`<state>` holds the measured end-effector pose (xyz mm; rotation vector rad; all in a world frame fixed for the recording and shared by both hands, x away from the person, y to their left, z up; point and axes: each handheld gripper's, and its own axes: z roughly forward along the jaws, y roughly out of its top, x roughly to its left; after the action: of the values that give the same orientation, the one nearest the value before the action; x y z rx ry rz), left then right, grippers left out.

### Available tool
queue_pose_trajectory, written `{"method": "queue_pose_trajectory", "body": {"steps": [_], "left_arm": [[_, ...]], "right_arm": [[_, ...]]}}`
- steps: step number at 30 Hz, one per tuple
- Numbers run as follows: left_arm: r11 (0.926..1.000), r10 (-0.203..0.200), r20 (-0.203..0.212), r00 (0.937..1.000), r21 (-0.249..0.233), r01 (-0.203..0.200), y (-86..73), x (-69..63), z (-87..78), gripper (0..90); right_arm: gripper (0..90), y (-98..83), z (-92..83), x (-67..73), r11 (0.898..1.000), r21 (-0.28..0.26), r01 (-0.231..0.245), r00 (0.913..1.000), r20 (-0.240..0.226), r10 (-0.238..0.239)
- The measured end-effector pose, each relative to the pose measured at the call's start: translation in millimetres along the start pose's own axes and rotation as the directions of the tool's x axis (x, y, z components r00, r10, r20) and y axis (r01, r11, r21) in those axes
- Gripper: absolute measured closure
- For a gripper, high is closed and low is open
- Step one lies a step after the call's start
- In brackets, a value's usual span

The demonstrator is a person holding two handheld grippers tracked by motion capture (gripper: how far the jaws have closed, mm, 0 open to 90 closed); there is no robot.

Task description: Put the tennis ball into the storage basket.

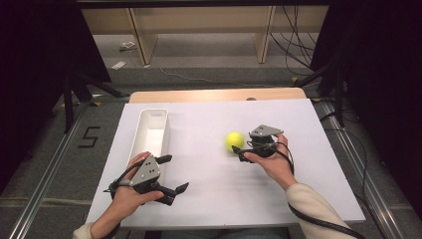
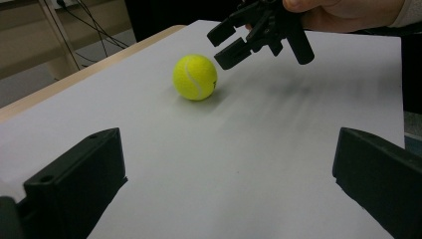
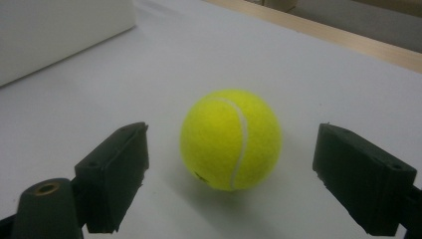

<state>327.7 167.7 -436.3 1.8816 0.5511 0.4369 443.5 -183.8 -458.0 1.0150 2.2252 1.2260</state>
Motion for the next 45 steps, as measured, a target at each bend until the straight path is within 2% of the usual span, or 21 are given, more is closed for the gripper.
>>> {"method": "queue_pose_trajectory", "body": {"steps": [45], "left_arm": [[1.0000, 0.000, 0.000, 1.0000, -0.006, 0.000, 0.6, -0.1, -0.9, 0.0]], "right_arm": [[14.0, 0.4, 38.9, -0.9, 0.997, 0.074, -0.005, 0.9998, 0.018, 0.004]]}}
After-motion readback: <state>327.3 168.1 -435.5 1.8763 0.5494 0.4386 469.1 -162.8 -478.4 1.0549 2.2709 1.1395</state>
